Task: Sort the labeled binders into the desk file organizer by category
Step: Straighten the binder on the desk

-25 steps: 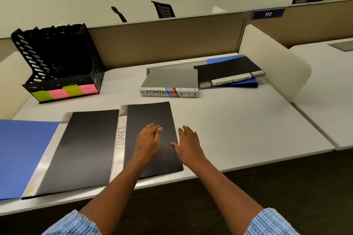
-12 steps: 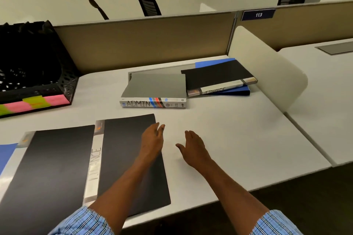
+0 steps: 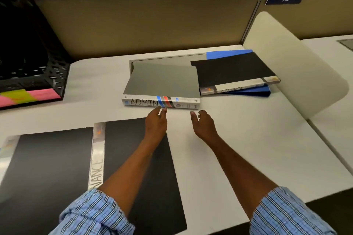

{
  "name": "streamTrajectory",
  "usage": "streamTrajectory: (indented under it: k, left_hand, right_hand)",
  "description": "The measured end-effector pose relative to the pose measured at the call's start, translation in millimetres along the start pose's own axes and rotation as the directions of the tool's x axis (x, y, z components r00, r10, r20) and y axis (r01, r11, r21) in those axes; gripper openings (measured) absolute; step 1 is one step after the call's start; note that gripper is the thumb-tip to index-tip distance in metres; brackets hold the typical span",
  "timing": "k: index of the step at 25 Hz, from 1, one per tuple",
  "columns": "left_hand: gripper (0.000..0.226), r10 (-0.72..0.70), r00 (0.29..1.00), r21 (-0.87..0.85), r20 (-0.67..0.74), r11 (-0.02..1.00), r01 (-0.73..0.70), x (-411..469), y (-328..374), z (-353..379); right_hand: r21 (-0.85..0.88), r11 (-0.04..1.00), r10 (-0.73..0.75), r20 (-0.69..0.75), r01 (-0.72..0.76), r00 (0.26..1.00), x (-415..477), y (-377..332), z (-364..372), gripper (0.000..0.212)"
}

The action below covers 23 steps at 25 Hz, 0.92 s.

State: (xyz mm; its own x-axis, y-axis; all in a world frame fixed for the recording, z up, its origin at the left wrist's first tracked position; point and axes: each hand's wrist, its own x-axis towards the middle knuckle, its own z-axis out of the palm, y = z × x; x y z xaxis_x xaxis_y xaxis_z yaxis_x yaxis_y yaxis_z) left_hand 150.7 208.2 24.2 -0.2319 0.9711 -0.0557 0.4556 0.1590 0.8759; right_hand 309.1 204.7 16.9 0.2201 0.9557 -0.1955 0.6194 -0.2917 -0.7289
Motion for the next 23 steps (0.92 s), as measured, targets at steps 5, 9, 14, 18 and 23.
streamTrajectory:
  k: [5, 9, 14, 18, 23]
  left_hand:
    - [0.029, -0.194, 0.98, -0.197, 0.042, 0.96, 0.198, 22, -7, 15]
    - [0.036, -0.404, 0.905, -0.416, 0.136, 0.806, 0.422, 26, -4, 21]
    - [0.037, -0.456, 0.884, -0.51, 0.099, 0.74, 0.439, 29, 9, 23]
    - [0.042, -0.487, 0.865, -0.601, 0.121, 0.657, 0.455, 22, 21, 26]
    - [0.054, -0.476, 0.869, -0.73, 0.135, 0.546, 0.412, 13, 43, 30]
  right_hand:
    - [0.2, 0.948, 0.244, 0.046, -0.248, 0.969, 55, -5, -4, 0.06]
    - [0.484, 0.726, 0.406, 0.271, -0.488, 0.873, 85, -7, -6, 0.05]
    - [0.502, 0.726, 0.377, 0.281, -0.47, 0.883, 103, -18, -7, 0.045]
    - [0.614, 0.689, 0.299, 0.241, -0.383, 0.923, 102, -32, -10, 0.037]
    - [0.706, 0.616, 0.185, 0.301, -0.349, 0.936, 81, -53, -39, 0.058]
